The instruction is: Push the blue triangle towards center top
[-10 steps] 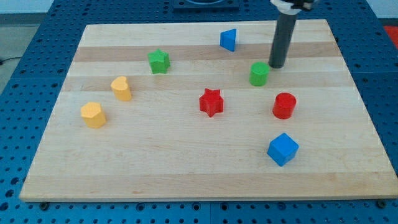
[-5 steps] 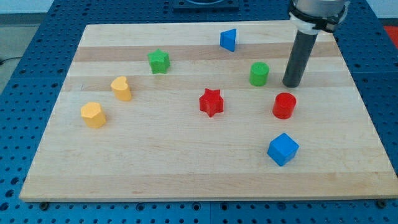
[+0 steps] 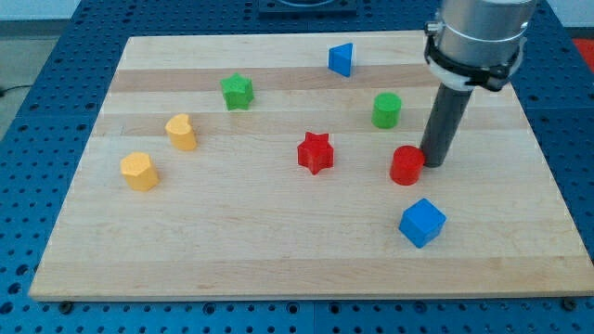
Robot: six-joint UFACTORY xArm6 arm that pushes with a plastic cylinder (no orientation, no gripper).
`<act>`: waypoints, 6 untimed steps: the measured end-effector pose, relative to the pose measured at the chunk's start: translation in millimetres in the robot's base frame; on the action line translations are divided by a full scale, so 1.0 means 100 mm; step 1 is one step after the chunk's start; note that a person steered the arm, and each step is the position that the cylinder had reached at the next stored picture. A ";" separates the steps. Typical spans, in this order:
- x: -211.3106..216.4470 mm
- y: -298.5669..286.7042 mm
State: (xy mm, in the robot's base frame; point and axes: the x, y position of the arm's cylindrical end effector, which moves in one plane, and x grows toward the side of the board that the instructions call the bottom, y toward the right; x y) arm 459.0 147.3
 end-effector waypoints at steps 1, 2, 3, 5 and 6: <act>0.00 0.07; 0.00 0.29; 0.01 0.65; 0.06 1.10; 0.06 1.11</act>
